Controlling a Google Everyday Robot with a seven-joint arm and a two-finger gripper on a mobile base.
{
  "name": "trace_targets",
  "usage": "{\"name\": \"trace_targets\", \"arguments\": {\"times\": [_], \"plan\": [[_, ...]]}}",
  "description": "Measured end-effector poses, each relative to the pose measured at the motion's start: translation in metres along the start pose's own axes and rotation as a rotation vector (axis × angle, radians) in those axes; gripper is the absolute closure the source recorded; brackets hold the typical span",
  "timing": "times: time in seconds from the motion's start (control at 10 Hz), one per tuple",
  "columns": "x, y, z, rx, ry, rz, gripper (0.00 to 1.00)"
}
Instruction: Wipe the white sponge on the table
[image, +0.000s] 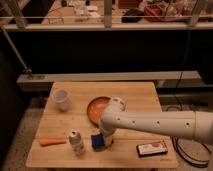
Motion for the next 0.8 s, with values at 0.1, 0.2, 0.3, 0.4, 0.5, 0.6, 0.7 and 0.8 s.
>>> {"name": "trace_targets", "arguments": {"times": [0.1,0.2,0.3,0.4,0.5,0.6,0.7,0.8], "plan": [[0.017,-0.003,0.000,0.005,0.000,0.032,1.00],[0.032,-0.004,-0.001,0.009,-0.001,0.059,1.00],[0.052,-0.002,-0.003,0.015,-0.003,0.101,1.00],[0.068,0.000,-0.004,0.018,-0.004,0.135,1.00],[0.081,0.004,-0.004,0.021,-0.005,0.169,1.00],[0.088,0.006,-0.003,0.020,-0.006,0.189,1.00],[0.096,0.010,0.000,0.017,-0.008,0.210,1.00],[0.101,0.015,0.001,0.016,-0.011,0.229,1.00]]}}
